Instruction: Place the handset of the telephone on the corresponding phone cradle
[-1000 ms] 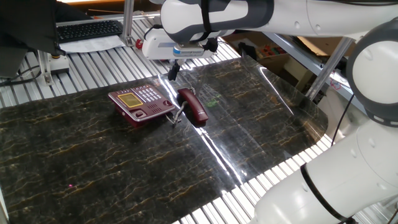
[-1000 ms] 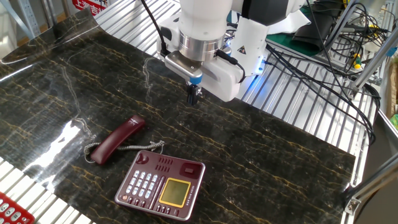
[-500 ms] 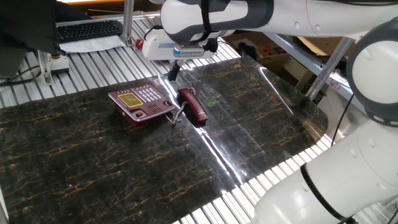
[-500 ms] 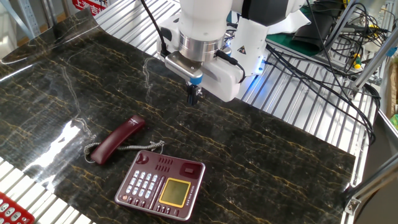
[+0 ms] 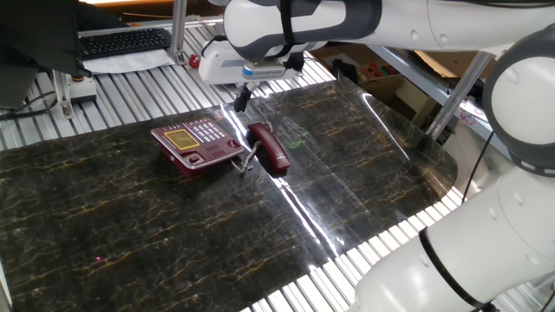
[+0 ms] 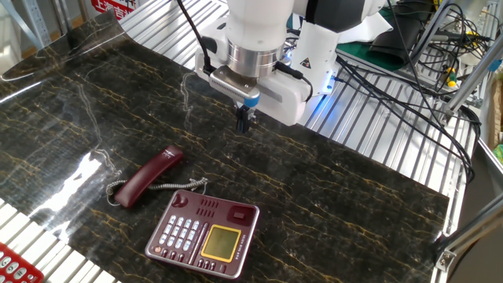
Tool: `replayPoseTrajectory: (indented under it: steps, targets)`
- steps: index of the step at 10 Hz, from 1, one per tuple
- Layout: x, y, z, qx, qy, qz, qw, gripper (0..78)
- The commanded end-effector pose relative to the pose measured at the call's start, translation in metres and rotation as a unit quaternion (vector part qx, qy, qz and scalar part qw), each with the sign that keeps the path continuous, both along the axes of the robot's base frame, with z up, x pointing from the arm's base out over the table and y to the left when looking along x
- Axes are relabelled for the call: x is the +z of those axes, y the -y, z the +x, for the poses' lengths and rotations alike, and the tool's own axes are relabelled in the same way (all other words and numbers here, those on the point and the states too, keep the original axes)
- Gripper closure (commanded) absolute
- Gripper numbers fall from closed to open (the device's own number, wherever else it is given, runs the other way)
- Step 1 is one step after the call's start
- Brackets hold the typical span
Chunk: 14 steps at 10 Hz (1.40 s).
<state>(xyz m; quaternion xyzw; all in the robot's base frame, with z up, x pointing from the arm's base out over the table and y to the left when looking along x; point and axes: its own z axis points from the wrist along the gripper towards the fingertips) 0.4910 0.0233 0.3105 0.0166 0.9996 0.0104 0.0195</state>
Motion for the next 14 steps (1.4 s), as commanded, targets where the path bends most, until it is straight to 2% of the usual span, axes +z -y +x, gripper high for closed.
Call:
replayPoseTrajectory:
  steps: [1, 2, 3, 4, 7, 14]
  targets:
    - [0.0020, 0.0019, 0.0019, -0.012, 0.004, -0.001, 0.9999, 77.6]
    - [0.0024, 0.0021, 0.0017, 0.008, 0.004, 0.000, 1.0000, 77.6]
    - [0.0026, 0.0022, 0.0016, 0.009, 0.004, 0.000, 1.0000, 77.6]
    - [0.0028, 0.0025, 0.0015, -0.017, 0.004, 0.002, 0.9998, 77.6]
    - [0.0028, 0.0026, 0.0016, -0.030, 0.007, 0.003, 0.9995, 77.6]
    - [0.0016, 0.0043, 0.0023, -0.022, 0.006, 0.003, 0.9997, 77.6]
